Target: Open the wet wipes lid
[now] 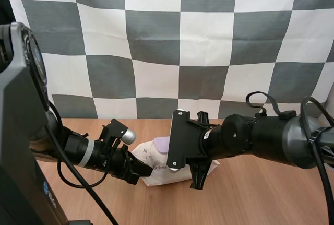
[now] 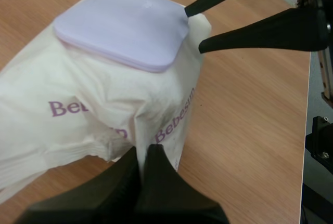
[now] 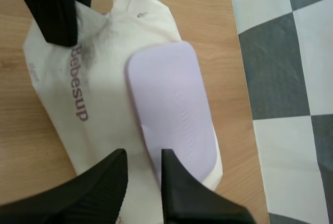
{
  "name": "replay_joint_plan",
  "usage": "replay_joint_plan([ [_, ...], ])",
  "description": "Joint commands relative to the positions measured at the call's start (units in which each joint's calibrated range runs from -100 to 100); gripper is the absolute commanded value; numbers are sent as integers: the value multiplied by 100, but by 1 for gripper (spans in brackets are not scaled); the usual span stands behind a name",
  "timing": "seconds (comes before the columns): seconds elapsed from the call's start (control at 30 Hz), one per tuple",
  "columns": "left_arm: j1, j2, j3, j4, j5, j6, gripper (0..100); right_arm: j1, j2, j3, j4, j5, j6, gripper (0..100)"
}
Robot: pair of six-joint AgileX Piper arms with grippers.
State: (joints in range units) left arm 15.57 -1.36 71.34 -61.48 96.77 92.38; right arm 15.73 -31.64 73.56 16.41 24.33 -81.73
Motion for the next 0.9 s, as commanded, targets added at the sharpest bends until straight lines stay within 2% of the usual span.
replay_joint_plan([
  [0.0, -3, 4, 3, -4, 8, 100, 0, 121, 1, -3, 35, -135, 1, 40],
  [0.13, -3, 4, 3, -4, 8, 100, 0, 301, 1, -3, 98, -240, 1, 40],
  [0.6, -3, 4, 3, -4, 8, 100, 0, 296, 1, -3, 46, -607, 1, 40],
  [0.87, -3, 4, 3, -4, -13, 100, 0, 127, 1, -3, 46, -569, 1, 40],
])
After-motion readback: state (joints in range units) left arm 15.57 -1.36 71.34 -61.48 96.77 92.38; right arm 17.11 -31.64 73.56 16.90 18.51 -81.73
